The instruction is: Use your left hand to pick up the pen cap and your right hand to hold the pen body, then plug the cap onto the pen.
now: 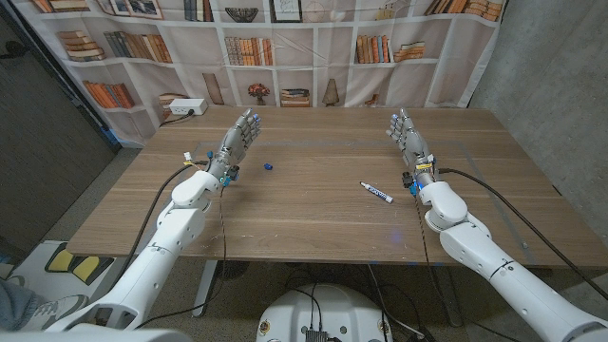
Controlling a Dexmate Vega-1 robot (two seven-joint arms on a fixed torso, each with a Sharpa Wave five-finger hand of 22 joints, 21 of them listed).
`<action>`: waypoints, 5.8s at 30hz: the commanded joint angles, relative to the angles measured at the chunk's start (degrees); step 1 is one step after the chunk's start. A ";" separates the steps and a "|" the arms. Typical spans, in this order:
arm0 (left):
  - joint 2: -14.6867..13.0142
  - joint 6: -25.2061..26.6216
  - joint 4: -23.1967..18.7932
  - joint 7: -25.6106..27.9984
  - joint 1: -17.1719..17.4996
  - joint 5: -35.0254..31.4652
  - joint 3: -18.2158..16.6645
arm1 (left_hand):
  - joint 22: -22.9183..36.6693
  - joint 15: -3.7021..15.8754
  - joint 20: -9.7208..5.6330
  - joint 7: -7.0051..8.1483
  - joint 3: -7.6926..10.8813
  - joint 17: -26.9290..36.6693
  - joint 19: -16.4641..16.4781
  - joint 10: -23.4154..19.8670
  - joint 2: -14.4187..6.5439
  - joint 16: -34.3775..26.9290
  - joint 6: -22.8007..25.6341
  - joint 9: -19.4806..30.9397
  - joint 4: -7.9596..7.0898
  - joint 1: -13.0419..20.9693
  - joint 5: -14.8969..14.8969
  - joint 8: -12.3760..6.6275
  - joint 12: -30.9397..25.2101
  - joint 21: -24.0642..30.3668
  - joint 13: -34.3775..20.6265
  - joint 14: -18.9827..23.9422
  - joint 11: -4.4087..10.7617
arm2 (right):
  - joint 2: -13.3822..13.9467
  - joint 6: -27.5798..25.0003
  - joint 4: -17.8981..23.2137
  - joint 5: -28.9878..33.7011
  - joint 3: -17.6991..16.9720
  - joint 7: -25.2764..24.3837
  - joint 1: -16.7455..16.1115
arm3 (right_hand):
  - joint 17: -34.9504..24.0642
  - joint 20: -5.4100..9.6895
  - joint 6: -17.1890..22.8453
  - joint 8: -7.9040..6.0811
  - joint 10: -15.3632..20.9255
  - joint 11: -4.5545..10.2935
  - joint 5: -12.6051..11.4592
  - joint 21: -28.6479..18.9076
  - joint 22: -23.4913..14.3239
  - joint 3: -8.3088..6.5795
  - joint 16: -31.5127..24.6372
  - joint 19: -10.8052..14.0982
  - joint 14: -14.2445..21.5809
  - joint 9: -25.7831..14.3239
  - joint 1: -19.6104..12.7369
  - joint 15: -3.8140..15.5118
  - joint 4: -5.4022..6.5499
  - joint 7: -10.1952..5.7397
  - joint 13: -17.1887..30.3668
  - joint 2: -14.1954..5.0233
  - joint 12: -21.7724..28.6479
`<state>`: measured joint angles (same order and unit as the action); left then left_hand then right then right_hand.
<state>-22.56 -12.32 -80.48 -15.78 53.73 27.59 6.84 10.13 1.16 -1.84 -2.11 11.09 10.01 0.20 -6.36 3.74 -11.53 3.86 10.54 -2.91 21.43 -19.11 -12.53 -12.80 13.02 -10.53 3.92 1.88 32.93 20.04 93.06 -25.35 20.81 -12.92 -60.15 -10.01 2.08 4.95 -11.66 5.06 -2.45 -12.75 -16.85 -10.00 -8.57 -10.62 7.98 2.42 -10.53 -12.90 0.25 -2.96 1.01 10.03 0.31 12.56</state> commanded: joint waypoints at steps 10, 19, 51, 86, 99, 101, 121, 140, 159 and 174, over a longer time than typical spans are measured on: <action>1.85 -1.82 1.60 -0.05 -1.16 -1.90 0.45 | 0.16 -0.20 -2.93 -0.05 -0.08 0.23 1.93 -2.60 -0.28 -0.65 2.93 0.19 0.75 1.28 0.41 -0.90 -0.71 0.56 -0.24 2.82 -0.14 | 3.97 -1.51 9.89 3.93 -2.88 -4.61 -8.32 | -0.11 3.43 1.68 -0.47 2.08 0.41 -0.51 0.49 -0.18 -0.48 -0.41 1.23 1.49 -0.15 -1.35 0.70 -0.84 -0.75 0.31 -0.56 0.63; 0.03 0.37 -6.49 2.55 3.60 -1.48 -0.20 | 0.17 -0.23 -2.79 -0.08 0.03 0.24 2.33 -2.96 -0.70 -0.58 3.34 0.21 0.80 1.65 0.52 -0.84 -0.61 0.52 -0.25 3.32 0.01 | 6.19 -5.68 15.99 8.12 -4.39 -9.20 -13.10 | -0.23 4.12 4.08 -0.76 5.41 0.33 -0.16 0.05 -0.29 -0.43 -1.17 5.47 5.70 -0.21 -2.46 1.49 -1.74 0.48 0.35 -0.50 1.25; -4.74 -2.78 -6.61 -3.16 4.87 0.22 -0.77 | 0.20 -0.19 -1.68 0.22 0.43 0.27 2.50 -3.36 -1.99 -0.05 4.06 0.26 1.07 2.94 0.96 -0.49 -0.09 0.03 -0.28 3.75 0.12 | 9.47 -20.06 25.65 24.37 -2.30 -18.01 -18.96 | -0.12 3.24 9.68 -1.26 11.13 0.49 0.17 1.35 -0.35 -2.07 -0.58 8.27 9.09 -0.30 -7.76 1.52 -4.52 -0.43 0.59 -2.10 2.10; -5.60 -4.81 -5.30 -5.54 5.11 1.87 -0.78 | 0.23 -0.33 -1.07 0.28 0.20 0.33 2.36 -3.48 -2.40 0.46 4.67 0.29 1.07 3.36 1.61 -0.15 0.41 -0.48 -0.31 3.45 0.37 | 13.28 -50.13 38.04 39.30 5.59 -21.60 -16.70 | -0.11 1.77 14.03 -1.57 17.94 3.34 0.67 2.44 -0.47 -3.57 -0.68 10.79 13.38 -0.56 -15.09 2.51 -6.53 -2.78 0.81 -1.22 3.57; -5.85 -6.11 -5.15 -6.00 5.23 2.21 -1.22 | 0.24 -0.40 -0.99 0.35 0.15 0.34 2.32 -3.33 -2.58 0.57 4.87 0.30 1.05 3.49 1.80 -0.06 0.60 -0.61 -0.32 3.31 0.08 | 13.48 -59.66 39.06 44.65 11.21 -20.38 -13.03 | -0.14 0.97 15.16 -1.63 19.43 4.31 0.52 3.24 -0.46 -4.39 -0.52 10.48 14.12 -0.70 -18.38 2.53 -6.91 -3.69 0.99 -1.06 3.84; -5.86 -6.25 -4.96 -6.18 5.06 2.29 -1.22 | 0.24 -0.34 -0.97 0.36 0.14 0.34 2.27 -3.43 -2.61 0.57 4.89 0.30 1.05 3.50 1.83 -0.04 0.57 -0.64 -0.32 3.32 0.03 | 13.31 -60.55 38.88 44.99 11.74 -20.27 -12.55 | -0.14 0.96 15.28 -1.64 19.57 4.55 0.45 3.29 -0.45 -4.42 -0.52 10.51 14.25 -0.72 -18.62 2.69 -6.92 -3.69 1.01 -0.93 3.87; -6.05 -6.55 -4.51 -6.88 4.16 2.33 -0.90 | 0.25 -0.33 -0.83 0.32 0.02 0.36 2.22 -3.51 -2.84 0.66 5.07 0.32 1.01 3.67 2.16 0.14 0.73 -0.81 -0.35 3.22 0.28 | 13.43 -65.79 36.06 44.79 15.30 -16.25 -7.26 | -0.24 1.05 16.18 -1.53 20.13 5.92 -0.34 3.66 -0.46 -5.19 -0.87 11.36 16.50 -0.81 -22.18 3.56 -6.90 -4.73 1.12 -0.24 3.75; -6.10 -5.89 -4.65 -6.81 3.45 2.40 -0.51 | 0.27 -0.10 -0.62 0.57 -0.14 0.38 2.10 -3.85 -3.11 0.74 5.45 0.34 0.91 3.74 2.50 0.21 0.75 -0.99 -0.37 3.00 0.84 | 14.49 -75.40 36.24 49.44 23.47 -11.41 -0.70 | -0.26 0.75 18.28 -1.93 22.07 7.62 -0.92 4.33 -0.45 -5.66 -0.52 11.02 17.00 -0.83 -25.06 3.90 -7.08 -6.05 1.13 0.72 4.19; -5.71 -5.61 -3.98 -7.27 3.44 2.50 -0.65 | 0.28 0.13 -0.61 0.78 -0.13 0.38 2.28 -4.19 -3.55 0.79 6.05 0.34 0.86 3.95 2.80 0.19 0.78 -1.00 -0.37 2.81 1.05 | 13.74 -85.09 34.59 55.96 33.01 -6.76 6.47 | -0.50 1.05 22.88 -2.84 27.11 8.99 -1.76 4.91 -0.51 -5.81 -0.98 10.80 20.18 -0.87 -27.34 4.98 -6.14 -7.11 1.20 1.70 5.67; -5.48 -5.95 -3.56 -7.44 3.36 2.34 -0.69 | 0.29 0.10 -0.51 0.85 -0.21 0.38 2.31 -4.28 -3.74 0.78 6.04 0.34 0.83 4.07 3.06 0.35 0.85 -1.05 -0.38 2.79 0.88 | 13.38 -89.52 32.77 57.24 38.05 -3.16 11.28 | -0.59 1.08 23.07 -2.50 26.42 9.14 -1.96 5.03 -0.53 -5.69 -0.78 10.77 20.42 -0.88 -27.48 4.84 -5.73 -7.65 1.24 1.91 5.19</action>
<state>-28.16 -17.98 -84.32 -23.01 57.22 30.04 6.25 10.25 1.24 -2.23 -1.33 10.92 10.26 2.23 -10.30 0.02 -10.79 9.63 10.80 -2.14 25.42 -16.00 -12.27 -12.00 12.07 -10.79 6.74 2.95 46.68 -66.39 127.26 30.82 54.91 -18.14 -52.38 -10.27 2.46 28.06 -14.21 31.98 6.69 -14.42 -11.82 -10.27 -14.15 -11.24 19.01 22.36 -11.34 -39.94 2.38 -9.15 -6.34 11.09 2.23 18.08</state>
